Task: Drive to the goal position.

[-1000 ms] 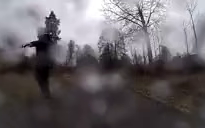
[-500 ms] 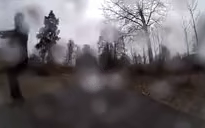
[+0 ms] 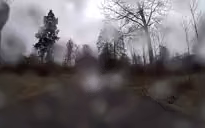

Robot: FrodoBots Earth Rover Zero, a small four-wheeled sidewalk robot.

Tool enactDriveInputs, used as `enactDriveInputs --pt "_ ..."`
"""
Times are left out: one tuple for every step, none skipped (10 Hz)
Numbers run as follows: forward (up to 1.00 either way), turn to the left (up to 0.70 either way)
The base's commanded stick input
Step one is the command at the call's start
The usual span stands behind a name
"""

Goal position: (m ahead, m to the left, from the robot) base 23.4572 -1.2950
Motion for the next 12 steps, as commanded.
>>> enactDriveInputs --pt "0.7 0.0" --pt "0.7 0.0" --pt "0.7 0.0" --pt "0.7 0.0" --pt "0.7 0.0" --pt "0.7 0.0" --pt "0.7 0.0" --pt "0.7 0.0" --pt "0.7 0.0" --pt "0.7 0.0" --pt "0.7 0.0" --pt "0.7 0.0"
